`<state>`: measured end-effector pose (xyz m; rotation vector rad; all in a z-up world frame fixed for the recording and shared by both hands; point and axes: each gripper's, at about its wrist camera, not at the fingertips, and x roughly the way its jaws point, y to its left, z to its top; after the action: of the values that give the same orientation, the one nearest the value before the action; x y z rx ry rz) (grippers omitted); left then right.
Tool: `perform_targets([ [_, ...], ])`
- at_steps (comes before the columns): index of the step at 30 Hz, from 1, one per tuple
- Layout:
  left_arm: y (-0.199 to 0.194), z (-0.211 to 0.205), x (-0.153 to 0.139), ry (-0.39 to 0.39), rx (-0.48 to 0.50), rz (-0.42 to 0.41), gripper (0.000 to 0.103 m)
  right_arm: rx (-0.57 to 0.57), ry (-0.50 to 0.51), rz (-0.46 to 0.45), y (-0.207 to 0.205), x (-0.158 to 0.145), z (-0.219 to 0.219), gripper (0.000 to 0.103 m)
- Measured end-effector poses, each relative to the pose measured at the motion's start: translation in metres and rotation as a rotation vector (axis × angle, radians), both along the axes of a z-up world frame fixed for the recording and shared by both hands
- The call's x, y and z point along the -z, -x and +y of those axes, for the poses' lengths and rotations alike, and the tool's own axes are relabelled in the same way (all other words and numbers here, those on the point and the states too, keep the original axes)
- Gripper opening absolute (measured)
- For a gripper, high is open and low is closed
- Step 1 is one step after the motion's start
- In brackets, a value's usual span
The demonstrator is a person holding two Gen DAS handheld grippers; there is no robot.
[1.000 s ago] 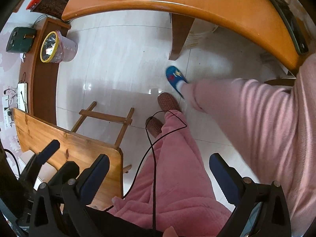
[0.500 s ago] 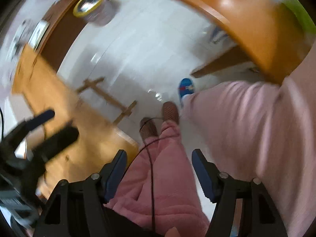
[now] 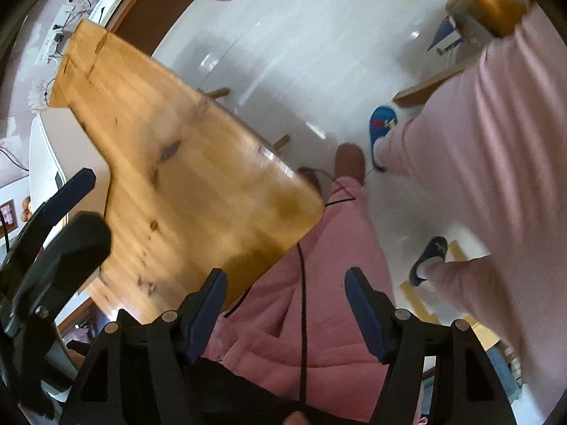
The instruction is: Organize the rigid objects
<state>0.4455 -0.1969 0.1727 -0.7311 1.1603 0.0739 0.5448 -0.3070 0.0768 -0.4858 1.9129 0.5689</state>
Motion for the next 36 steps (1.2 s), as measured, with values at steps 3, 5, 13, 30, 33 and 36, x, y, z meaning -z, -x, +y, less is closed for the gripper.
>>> perform_targets([
  [3, 0.011, -0.002, -0.001, -0.010, -0.004, -0.003, 0.103, 0.019, -0.023, 0.042, 0.009, 0.006, -0.002, 0.070],
  [5, 0.019, -0.002, 0.000, -0.015, -0.006, 0.003, 0.103, 0.030, -0.041, 0.072, 0.016, 0.009, -0.003, 0.070],
  [13, 0.029, 0.002, -0.009, -0.048, -0.041, -0.007, 0.103, 0.037, -0.082, 0.110, 0.020, 0.013, 0.001, 0.070],
  [30, 0.031, 0.017, -0.015, -0.108, -0.088, -0.033, 0.103, 0.004, -0.093, 0.114, 0.010, 0.014, 0.024, 0.070],
  [33, 0.032, 0.018, -0.015, -0.112, -0.094, -0.030, 0.103, 0.005, -0.093, 0.122, 0.009, 0.015, 0.025, 0.070],
  [36, 0.033, 0.019, -0.014, -0.108, -0.094, -0.031, 0.103, 0.000, -0.096, 0.122, 0.008, 0.014, 0.025, 0.070],
])
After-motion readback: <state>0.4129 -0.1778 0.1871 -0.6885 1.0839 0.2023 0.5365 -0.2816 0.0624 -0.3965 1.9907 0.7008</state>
